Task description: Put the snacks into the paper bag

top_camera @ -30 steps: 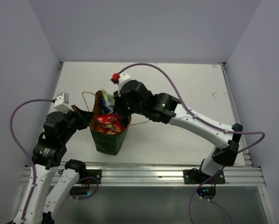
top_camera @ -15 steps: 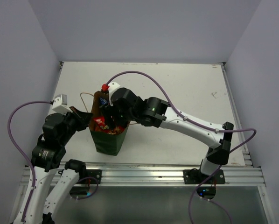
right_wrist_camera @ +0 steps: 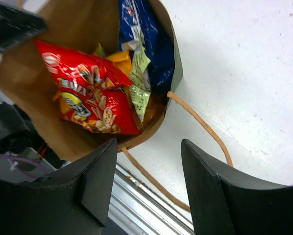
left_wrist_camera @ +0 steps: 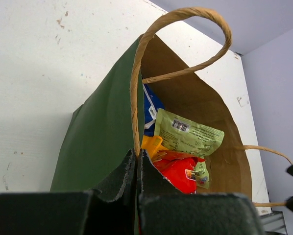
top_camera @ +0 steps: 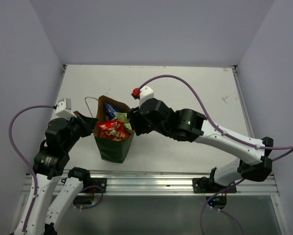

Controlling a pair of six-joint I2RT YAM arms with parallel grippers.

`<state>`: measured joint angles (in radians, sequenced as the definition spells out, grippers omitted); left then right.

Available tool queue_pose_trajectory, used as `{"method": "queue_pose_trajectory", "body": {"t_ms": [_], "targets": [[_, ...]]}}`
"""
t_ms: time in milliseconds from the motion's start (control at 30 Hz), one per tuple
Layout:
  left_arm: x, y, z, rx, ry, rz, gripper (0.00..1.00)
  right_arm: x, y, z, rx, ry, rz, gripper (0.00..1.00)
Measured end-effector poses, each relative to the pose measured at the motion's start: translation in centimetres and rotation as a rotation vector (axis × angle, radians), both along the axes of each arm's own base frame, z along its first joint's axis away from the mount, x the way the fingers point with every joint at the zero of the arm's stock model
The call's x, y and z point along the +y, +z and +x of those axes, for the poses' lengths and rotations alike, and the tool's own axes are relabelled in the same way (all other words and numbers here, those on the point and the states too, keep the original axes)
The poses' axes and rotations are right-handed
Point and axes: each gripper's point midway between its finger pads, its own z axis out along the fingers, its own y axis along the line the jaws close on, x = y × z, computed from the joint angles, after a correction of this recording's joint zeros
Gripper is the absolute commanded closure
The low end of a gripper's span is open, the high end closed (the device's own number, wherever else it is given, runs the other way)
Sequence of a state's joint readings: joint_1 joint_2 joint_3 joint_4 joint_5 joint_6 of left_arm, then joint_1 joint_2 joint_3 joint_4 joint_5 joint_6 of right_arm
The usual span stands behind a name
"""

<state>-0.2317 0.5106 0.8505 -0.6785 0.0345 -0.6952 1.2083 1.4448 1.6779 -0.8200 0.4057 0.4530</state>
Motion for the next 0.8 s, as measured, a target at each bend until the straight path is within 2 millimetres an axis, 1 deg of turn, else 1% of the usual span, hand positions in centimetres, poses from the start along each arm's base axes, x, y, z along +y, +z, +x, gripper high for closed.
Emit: {"method": "queue_pose_trajectory", "body": {"t_ms": [133, 167, 233, 300, 367, 400, 533, 667, 733, 800], "targets": [[-0.1, 0.0, 0.0, 0.002, -0.005, -0.001, 1.0, 0.6, -4.1, 0.4, 0.041, -0.007, -0.087, 0.42], [-0.1, 0.0, 0.0, 0.002, -0.005, -0.001, 1.0, 0.7, -4.9, 0.5, 0.049, -0.009, -0.104, 0.42], [-0.1, 0.0, 0.0, 0.002, -0.007, -0.001, 1.0, 1.0, -5.9, 0.8, 0.058, -0.015, -0.12, 0.42], [-0.1, 0.0, 0.0, 0.001, -0.007, -0.002, 1.0, 1.3, -6.5, 1.1, 0.063, -0.019, -0.126, 0.52], [-0.1, 0.1, 0.0, -0.002, -0.007, -0.002, 1.0, 1.5, -7.0, 1.2, 0.066, -0.021, -0.124, 0.81], [-0.1, 0.1, 0.0, -0.003, -0.006, -0.002, 1.0, 1.6, -7.2, 1.2, 0.068, -0.024, -0.12, 1.0], [-0.2, 0.1, -0.1, -0.007, -0.013, 0.0, 1.0, 1.7, -7.3, 1.5, 0.068, -0.04, -0.107, 1.0], [-0.7, 0.4, 0.0, -0.011, -0.057, 0.017, 1.0, 1.2, -7.0, 1.7, 0.061, -0.054, -0.126, 1.0], [-1.2, 0.5, 0.2, -0.002, -0.092, 0.029, 1.0, 0.5, -6.4, 1.8, 0.056, -0.065, -0.151, 1.0], [-1.8, 0.7, 0.6, 0.008, -0.125, 0.034, 1.0, -0.2, -5.5, 1.9, 0.048, -0.08, -0.174, 1.0]]}}
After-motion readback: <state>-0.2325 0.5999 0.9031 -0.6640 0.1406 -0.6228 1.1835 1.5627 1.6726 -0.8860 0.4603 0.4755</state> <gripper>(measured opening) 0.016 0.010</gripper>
